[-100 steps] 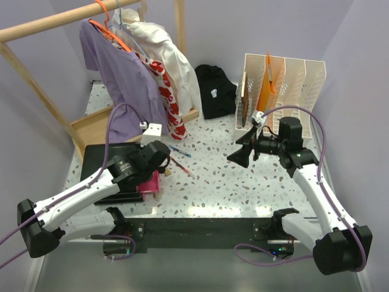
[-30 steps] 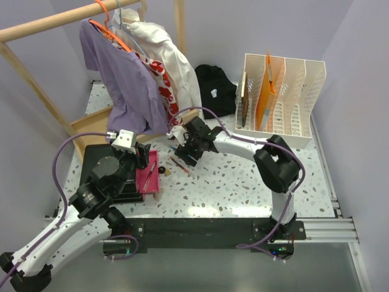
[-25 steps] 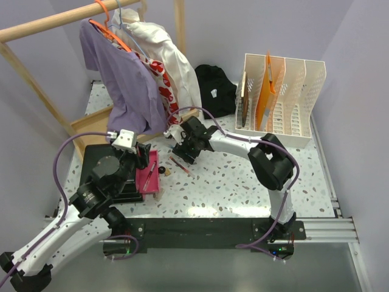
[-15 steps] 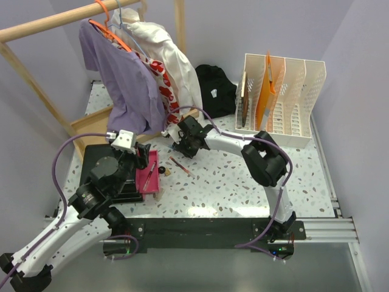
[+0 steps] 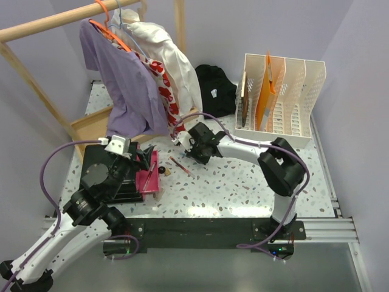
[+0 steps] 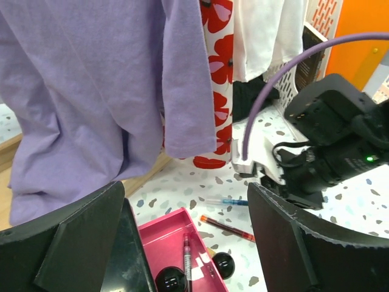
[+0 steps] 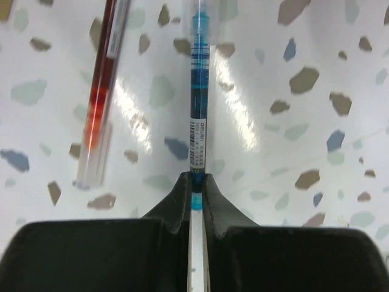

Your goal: Organize the desk

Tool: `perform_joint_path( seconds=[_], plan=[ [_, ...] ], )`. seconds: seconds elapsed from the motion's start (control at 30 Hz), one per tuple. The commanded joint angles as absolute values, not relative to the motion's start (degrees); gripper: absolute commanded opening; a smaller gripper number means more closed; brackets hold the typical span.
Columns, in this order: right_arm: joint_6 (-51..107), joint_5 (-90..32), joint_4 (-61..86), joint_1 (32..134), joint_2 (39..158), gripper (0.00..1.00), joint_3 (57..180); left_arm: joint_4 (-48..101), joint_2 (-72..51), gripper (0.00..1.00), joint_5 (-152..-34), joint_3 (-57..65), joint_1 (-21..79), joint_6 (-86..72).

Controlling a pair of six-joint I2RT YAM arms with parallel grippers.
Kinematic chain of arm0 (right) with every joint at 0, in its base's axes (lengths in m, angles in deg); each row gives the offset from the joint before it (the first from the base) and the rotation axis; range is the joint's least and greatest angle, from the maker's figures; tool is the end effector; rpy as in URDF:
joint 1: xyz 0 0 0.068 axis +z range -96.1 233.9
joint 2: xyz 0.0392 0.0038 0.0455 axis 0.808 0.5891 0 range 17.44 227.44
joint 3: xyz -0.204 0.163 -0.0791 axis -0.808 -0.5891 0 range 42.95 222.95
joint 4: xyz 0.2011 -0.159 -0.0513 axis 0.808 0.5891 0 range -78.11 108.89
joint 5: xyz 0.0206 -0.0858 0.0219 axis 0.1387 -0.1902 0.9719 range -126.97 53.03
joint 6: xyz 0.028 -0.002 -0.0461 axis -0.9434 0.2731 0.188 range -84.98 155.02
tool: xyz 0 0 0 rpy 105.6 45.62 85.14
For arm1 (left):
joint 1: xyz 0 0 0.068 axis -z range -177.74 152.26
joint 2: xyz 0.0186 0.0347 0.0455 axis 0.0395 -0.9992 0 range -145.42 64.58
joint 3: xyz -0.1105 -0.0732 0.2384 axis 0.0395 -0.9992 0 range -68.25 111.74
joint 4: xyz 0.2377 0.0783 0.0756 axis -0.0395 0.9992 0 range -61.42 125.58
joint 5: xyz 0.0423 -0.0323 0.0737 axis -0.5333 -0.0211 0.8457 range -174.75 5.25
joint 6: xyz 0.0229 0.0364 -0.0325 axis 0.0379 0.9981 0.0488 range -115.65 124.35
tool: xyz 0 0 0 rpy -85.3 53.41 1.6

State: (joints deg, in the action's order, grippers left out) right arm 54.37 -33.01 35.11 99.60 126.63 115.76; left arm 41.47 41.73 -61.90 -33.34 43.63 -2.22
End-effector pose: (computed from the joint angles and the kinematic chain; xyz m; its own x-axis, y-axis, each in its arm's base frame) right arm 0.2741 0.2845 0.1714 -0.3237 -0.8049 -0.4973 -0.8962 0.4293 -0.1116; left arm 0.0921 -0.0626 0.3243 -0.0470 -0.0990 -0.9940 0.3142 0.9431 -0.1088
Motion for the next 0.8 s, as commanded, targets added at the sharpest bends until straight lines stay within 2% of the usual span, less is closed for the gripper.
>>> perform_joint_path(
  seconds=[0.0, 0.27, 0.5, 0.63, 0.77],
  plan=[
    [56.2, -32.14, 35.97, 99.43, 118.0, 0.0, 110.98, 37.55, 41.29, 0.88, -65.58, -33.45, 43.31, -4.61],
    [55.68, -22.05, 38.87, 95.74, 102.01, 0.0, 101.4, 27.3, 38.48, 0.88, -77.89, -36.35, 43.31, -22.35],
    [50.67, -5.97, 39.66, 87.58, 90.05, 0.0, 97.79, 12.96, 29.27, 0.82, -88.86, -40.03, 43.4, -39.92],
    [47.69, 1.42, 40.45, 86.25, 87.15, 0.0, 98.14, 2.76, 22.14, 0.77, -91.43, -42.94, 43.83, -51.08],
    [46.01, 5.64, 40.97, 85.98, 84.07, 0.0, 99.19, -4.45, 16.51, 0.76, -89.86, -42.95, 45.94, -54.71]
  ],
)
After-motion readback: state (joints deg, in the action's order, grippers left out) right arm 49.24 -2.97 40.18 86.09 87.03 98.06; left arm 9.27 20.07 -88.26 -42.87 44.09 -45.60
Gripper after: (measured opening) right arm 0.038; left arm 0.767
